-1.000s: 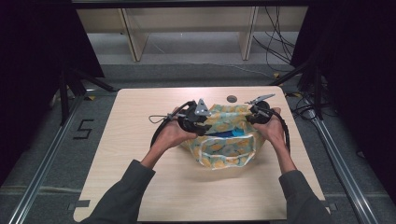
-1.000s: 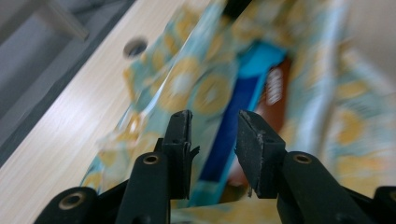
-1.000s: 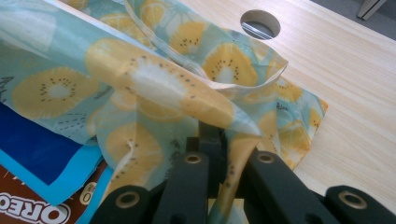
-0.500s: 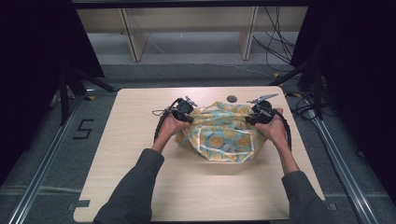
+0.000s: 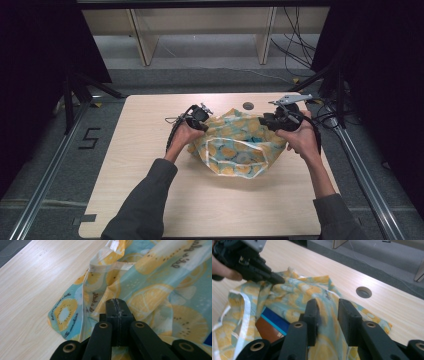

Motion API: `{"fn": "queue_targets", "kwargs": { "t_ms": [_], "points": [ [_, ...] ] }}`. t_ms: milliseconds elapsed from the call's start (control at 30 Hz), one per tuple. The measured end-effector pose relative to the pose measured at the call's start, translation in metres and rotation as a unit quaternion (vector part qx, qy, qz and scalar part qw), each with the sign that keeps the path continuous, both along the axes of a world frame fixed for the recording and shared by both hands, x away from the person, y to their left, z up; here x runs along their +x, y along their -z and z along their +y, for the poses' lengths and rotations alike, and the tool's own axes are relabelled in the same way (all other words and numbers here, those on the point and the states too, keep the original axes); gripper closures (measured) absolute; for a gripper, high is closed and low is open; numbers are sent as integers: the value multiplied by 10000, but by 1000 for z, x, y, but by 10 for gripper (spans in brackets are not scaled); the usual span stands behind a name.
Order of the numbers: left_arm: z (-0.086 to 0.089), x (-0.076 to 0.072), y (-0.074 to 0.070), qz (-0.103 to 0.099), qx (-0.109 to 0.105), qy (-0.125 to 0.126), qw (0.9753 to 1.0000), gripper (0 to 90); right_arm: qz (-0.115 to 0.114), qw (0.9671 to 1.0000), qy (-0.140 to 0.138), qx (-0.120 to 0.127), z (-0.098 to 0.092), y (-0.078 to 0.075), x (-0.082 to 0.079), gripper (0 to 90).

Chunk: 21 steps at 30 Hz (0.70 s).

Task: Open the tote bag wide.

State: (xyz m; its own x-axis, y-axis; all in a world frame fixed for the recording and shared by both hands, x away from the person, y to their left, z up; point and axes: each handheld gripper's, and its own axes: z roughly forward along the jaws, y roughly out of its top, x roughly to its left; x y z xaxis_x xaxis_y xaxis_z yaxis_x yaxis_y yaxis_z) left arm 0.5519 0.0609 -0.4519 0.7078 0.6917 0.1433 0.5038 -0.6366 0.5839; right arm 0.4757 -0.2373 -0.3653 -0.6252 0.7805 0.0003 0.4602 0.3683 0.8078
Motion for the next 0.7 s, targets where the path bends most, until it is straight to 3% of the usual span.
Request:
{"fn": "queue_targets", "kwargs": {
  "t_ms": [33,67,133,233,300,333,433,467,500,533,567,633,667,700],
  "points": [
    [0,0,0,0,0,0,10000,892,0,10000,0,0,0,0,0,695],
    [2,1,0,27,-5,-30,10000,892,141,9996,160,207,-4,-1,0,696],
    [5,2,0,53,-59,-60,10000,892,141,9994,242,201,-10,-5,-1,703],
    [5,2,-1,46,-77,-77,9999,892,-58,9993,184,321,-10,-7,-4,739],
    [5,2,0,48,-60,-62,10000,892,-68,9997,24,238,-7,-8,-8,779],
    [5,1,-1,34,-47,-52,10000,892,-73,9997,-204,107,0,-8,-13,822],
    [5,1,-2,36,-45,-45,10000,892,113,9992,-377,35,7,-7,-18,865],
    [5,0,-2,25,-52,-45,10000,892,204,9982,-517,-237,16,0,-15,885],
    [5,0,-2,25,-52,-45,10000,892,204,9982,-517,-237,16,0,-15,885],
    [6,0,-2,36,-69,-28,10000,892,445,9964,-474,-541,20,9,-8,891],
    [6,-2,-3,-6,-63,-19,10000,892,613,9961,-280,-573,21,17,-2,892],
    [7,-3,-3,-8,-87,20,10000,892,680,9950,-182,-704,17,21,7,893],
    [8,-4,-4,-22,-103,17,9999,891,634,9934,204,-929,8,31,24,898],
    [8,-4,-4,-22,-103,17,9999,891,634,9934,204,-929,8,31,24,898]
  ]
}}
